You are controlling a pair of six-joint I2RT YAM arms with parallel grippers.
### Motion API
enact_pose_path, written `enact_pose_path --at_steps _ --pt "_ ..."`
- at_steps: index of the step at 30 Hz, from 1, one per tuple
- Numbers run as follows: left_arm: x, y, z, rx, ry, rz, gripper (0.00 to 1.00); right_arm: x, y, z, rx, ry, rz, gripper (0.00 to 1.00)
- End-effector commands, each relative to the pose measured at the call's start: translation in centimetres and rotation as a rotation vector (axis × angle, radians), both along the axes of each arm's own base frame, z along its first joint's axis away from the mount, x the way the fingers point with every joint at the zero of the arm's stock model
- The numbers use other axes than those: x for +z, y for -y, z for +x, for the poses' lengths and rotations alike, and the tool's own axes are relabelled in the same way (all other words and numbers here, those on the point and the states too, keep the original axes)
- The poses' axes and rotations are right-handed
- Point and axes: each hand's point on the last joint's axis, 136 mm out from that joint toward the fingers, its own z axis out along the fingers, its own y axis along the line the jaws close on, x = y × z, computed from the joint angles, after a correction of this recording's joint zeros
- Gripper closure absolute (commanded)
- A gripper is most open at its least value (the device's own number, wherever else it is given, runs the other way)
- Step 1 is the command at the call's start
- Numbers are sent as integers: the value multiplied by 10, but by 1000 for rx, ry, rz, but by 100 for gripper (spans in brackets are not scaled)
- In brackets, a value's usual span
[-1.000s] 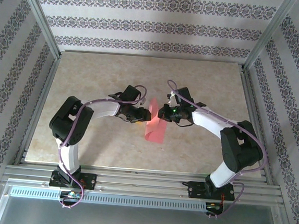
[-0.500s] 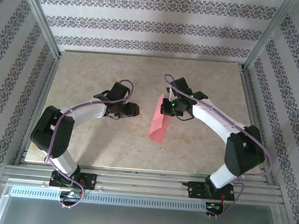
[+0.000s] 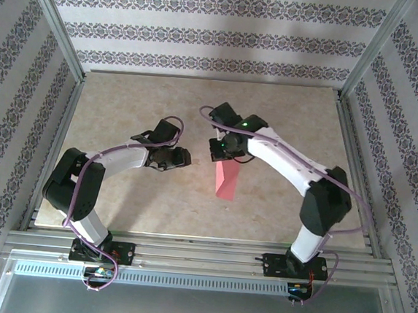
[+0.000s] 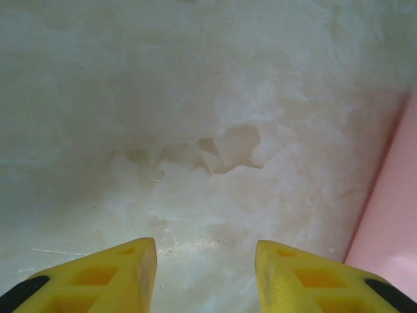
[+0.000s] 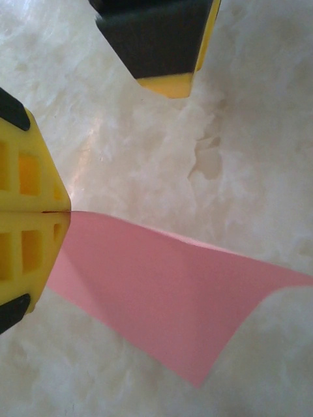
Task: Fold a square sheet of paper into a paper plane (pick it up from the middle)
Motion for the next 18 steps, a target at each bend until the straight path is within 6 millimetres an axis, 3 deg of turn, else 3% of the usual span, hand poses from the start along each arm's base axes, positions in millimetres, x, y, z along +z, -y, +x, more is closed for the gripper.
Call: enact_pose_path --at_steps 1,4,7,12,18 --pt "-4 -24 -1 109 -12 40 56 -21 -28 -2 -45 -69 41 100" --pt "-3 -43 -4 188 -2 53 57 -28 -57 3 -111 -96 180 100" --pt "1 -59 -9 244 23 55 57 -22 -74 12 -178 -98 288 100" --pt "11 -60 -16 241 44 19 57 -24 -93 12 -199 -132 365 100" --pt "5 -59 -21 230 23 13 57 -35 -98 10 -188 -145 341 100"
